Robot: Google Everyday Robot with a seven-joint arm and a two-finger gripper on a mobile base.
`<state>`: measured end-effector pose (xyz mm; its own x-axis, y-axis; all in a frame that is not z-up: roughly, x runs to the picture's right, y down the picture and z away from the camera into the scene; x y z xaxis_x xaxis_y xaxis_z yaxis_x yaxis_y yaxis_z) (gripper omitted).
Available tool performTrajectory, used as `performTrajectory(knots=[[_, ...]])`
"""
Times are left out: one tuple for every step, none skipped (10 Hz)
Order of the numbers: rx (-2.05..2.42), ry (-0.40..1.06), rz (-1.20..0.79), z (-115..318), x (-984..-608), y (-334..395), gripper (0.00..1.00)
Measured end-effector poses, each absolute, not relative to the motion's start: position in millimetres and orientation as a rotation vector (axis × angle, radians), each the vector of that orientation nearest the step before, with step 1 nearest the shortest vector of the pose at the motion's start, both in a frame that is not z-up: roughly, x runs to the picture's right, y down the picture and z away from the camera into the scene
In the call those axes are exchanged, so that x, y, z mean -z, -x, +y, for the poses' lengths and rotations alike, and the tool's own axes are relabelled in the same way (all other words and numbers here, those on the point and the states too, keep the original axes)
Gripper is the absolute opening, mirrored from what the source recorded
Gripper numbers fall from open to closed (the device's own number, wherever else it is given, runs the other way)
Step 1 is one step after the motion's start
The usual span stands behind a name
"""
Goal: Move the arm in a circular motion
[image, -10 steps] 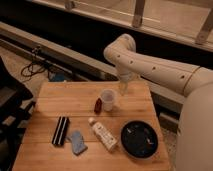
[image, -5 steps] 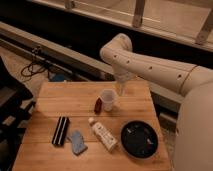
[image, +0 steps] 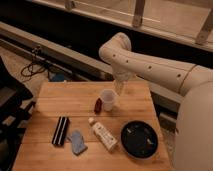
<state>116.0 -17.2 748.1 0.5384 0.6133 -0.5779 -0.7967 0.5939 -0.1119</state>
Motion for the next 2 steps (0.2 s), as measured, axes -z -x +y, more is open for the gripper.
performTrajectory(knots=[[-0.874,0.378,0.485,-26,-752,-102,0.73],[-0.897,0.353,0.433,-36,-757,-86,0.73]])
